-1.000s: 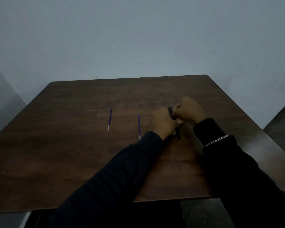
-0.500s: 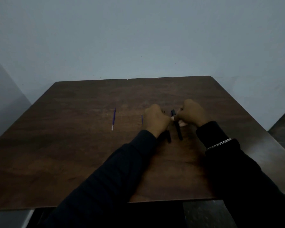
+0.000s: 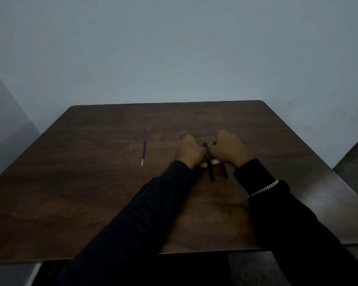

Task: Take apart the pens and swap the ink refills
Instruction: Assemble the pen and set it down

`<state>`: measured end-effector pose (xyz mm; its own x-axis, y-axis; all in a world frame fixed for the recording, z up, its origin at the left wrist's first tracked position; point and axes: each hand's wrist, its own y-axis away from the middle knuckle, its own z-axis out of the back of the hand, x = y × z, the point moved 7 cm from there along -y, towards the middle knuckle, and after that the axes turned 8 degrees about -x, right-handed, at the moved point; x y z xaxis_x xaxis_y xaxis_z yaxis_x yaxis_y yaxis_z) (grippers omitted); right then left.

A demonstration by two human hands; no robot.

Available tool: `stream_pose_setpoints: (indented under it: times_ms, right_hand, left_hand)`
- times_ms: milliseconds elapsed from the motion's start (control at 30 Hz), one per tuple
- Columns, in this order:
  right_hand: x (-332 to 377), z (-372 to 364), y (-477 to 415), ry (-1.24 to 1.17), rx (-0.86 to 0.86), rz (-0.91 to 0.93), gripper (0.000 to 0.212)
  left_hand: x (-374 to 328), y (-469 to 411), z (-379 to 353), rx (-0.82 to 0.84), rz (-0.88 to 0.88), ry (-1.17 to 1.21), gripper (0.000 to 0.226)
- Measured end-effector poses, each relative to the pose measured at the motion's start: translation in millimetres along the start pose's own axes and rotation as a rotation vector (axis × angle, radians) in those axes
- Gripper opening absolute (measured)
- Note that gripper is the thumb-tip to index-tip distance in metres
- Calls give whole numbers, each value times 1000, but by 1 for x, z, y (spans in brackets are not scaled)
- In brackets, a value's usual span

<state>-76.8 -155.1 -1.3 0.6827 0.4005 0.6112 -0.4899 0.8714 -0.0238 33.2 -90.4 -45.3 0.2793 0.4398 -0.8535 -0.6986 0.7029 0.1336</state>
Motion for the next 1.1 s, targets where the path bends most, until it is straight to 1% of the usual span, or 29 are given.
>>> stream_pose_setpoints:
  times_ms: [33, 100, 200, 233, 300, 367, 400, 533, 633, 733, 833, 900, 1000, 1033, 1100]
  right_hand:
    - [1, -2, 0, -15, 15, -6, 31]
    - [-1, -6, -1, -55, 49, -44, 17]
    - [-7, -11, 1, -142, 92, -119, 19]
    - [-7, -11, 3, -170, 104, -130, 16]
    - [-6, -12, 6, -240, 121, -134, 18]
    - [-3, -10, 7, -300, 106, -114, 20]
    - [1, -8, 9, -319, 93, -92, 22]
    - [18, -1, 10, -382, 56, -3, 18]
    - [31, 5, 9, -435, 31, 62, 22]
    - [44, 6, 8, -459, 39, 119, 25]
    - [54, 3, 5, -508, 70, 135, 17]
    - [60, 2, 1, -530, 57, 176, 17]
    - [70, 1, -5, -627, 33, 221, 15]
    - [72, -1, -6, -659, 32, 230, 14]
    - [76, -6, -7, -699, 21, 260, 16]
  left_hand:
    - [0, 1, 1, 0, 12, 6, 19]
    - [2, 3, 2, 3, 16, 42, 19]
    - [6, 6, 3, 11, 35, 125, 17]
    - [8, 6, 5, -1, 37, 136, 18]
    - [11, 6, 11, -26, 34, 147, 18]
    - [11, 6, 17, -39, 16, 181, 9]
    - [9, 5, 20, -48, -2, 183, 7]
    - [0, 8, 37, -73, -96, 169, 19]
    - [-9, 11, 50, -92, -189, 197, 28]
    - [-16, 16, 65, -95, -297, 180, 29]
    - [-18, 17, 81, -106, -359, 152, 28]
    - [-16, 15, 90, -103, -394, 115, 26]
    - [-11, 13, 99, -90, -458, 72, 27]
    - [-10, 14, 102, -104, -494, 45, 25]
    - [-8, 15, 109, -195, -592, -54, 23]
